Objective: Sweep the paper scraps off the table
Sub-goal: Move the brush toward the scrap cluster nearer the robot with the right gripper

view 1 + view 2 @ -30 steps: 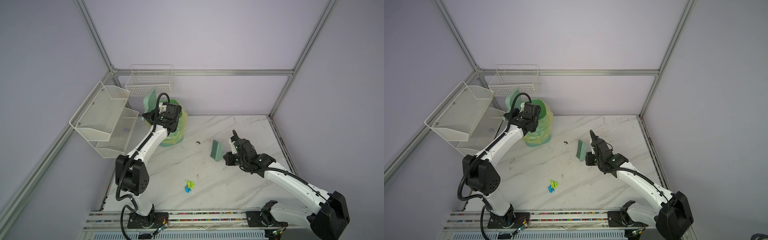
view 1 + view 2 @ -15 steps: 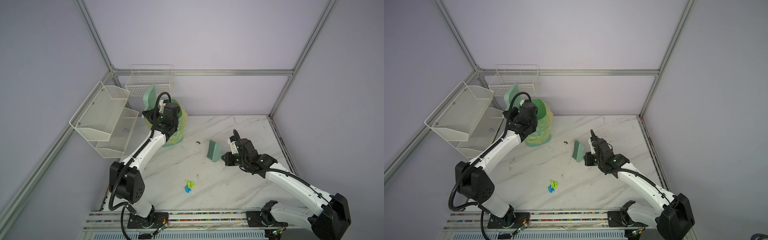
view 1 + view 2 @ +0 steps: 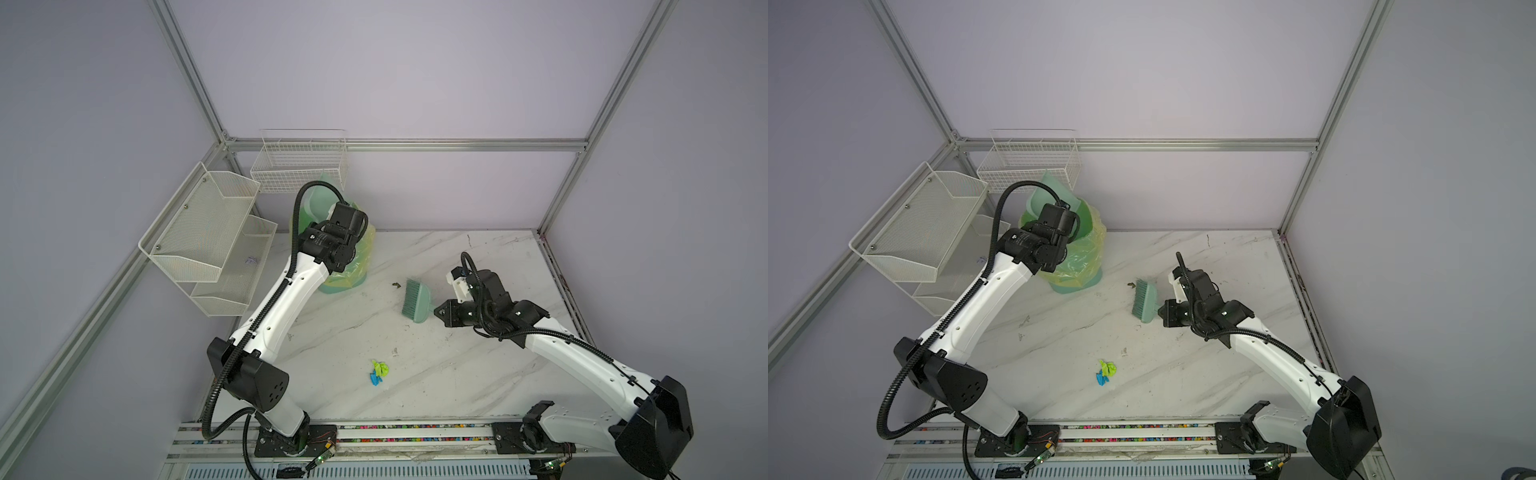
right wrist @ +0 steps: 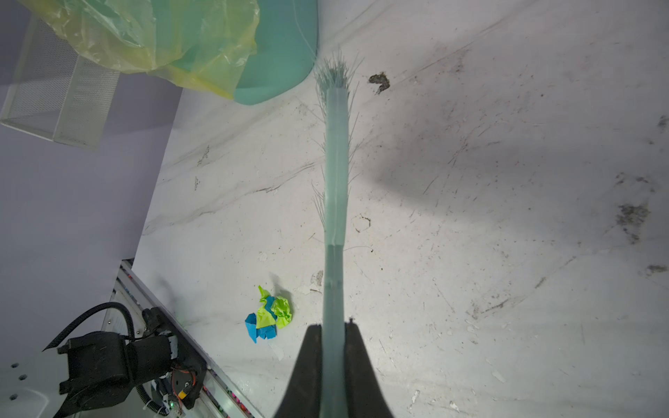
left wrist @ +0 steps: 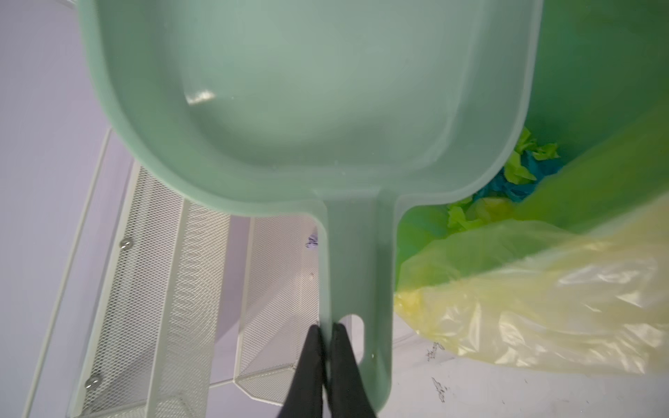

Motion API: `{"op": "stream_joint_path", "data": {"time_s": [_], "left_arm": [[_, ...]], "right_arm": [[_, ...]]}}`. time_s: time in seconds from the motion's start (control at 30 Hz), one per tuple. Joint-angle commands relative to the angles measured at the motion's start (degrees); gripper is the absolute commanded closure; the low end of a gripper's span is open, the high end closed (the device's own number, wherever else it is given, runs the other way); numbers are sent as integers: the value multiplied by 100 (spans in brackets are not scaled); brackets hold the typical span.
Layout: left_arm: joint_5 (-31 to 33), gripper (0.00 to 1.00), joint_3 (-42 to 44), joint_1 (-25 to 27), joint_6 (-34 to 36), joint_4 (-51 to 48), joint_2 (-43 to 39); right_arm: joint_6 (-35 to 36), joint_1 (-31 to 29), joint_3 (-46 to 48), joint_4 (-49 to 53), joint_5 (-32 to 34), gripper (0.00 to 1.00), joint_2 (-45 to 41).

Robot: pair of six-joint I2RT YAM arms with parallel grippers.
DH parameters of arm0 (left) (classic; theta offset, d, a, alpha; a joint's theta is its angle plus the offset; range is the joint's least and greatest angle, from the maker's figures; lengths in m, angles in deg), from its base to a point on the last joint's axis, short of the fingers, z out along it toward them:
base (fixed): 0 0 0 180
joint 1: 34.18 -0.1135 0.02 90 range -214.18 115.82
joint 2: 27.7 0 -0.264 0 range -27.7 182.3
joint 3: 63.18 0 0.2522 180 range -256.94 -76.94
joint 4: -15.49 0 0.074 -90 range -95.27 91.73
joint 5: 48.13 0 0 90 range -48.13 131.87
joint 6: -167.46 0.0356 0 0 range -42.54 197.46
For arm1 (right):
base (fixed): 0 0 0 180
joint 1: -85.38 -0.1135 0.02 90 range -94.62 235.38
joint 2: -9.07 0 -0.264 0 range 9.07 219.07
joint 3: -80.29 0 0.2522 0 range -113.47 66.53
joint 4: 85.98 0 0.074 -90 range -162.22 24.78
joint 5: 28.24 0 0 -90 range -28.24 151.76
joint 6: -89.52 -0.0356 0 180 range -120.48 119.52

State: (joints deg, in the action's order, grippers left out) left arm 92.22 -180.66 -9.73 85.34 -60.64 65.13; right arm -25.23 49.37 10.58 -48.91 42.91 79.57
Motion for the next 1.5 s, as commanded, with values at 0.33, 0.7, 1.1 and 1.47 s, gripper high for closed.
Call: {"op": "stream_joint_path", "data": {"time_s": [0.33,0.7,1.1,1.47], "left_arm": [[-1871,100,-482,144,-1318,-1604,-542],[-948,100,-680,183,-1179,-1403,-364],[-852,100,-2692,180,-1097,-1736,207],[-965,100,-1828,192,-1239,-1862,-329]], "right_arm": [[349,-632,-619,443,-872,100,595],[279,-868,-1076,518,-726,100,1029],[271,-1176,-1419,963,-663,100,1194],[112,-1740,-2564,2257,-559,100,1937]]}}
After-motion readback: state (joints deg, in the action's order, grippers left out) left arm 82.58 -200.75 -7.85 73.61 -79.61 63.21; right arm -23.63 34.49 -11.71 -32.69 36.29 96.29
